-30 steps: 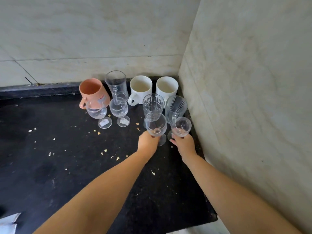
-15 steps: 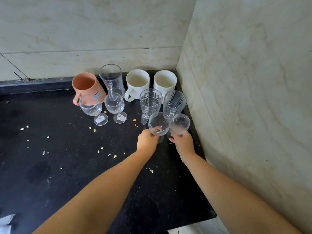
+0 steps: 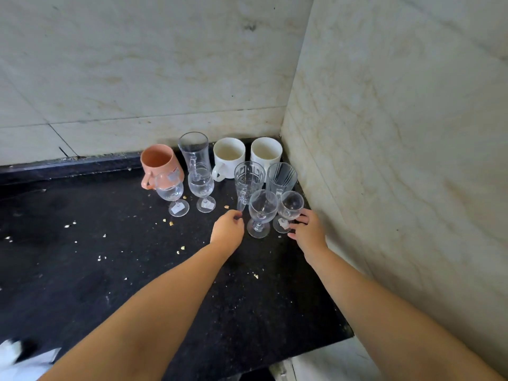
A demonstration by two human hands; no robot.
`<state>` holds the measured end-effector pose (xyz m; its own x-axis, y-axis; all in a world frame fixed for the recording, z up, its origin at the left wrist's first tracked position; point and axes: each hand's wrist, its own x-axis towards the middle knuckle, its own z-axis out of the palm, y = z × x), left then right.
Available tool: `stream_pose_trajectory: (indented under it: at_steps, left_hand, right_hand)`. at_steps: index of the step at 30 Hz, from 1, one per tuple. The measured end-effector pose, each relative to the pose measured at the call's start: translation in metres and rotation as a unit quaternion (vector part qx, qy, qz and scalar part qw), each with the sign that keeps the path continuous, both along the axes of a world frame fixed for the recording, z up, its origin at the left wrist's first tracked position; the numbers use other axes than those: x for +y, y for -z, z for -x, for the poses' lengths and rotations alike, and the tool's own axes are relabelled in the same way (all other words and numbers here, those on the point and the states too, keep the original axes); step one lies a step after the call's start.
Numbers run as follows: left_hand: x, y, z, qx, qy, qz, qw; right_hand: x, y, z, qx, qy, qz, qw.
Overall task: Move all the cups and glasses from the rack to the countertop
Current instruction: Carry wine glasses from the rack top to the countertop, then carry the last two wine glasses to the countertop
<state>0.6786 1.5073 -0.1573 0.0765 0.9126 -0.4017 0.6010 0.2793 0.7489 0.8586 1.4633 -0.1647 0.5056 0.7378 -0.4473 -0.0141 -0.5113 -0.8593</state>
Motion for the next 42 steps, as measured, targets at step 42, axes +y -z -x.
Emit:
stream_pose_trajectory:
  at_steps: [42]
  left_hand:
    - [-0.440,-0.146,0.319,0.348,-0.257,-0.086,0.897]
  right_hand:
    - [-0.289,-0.166,0.368,-0.491,-0.661,-0.124,0.553]
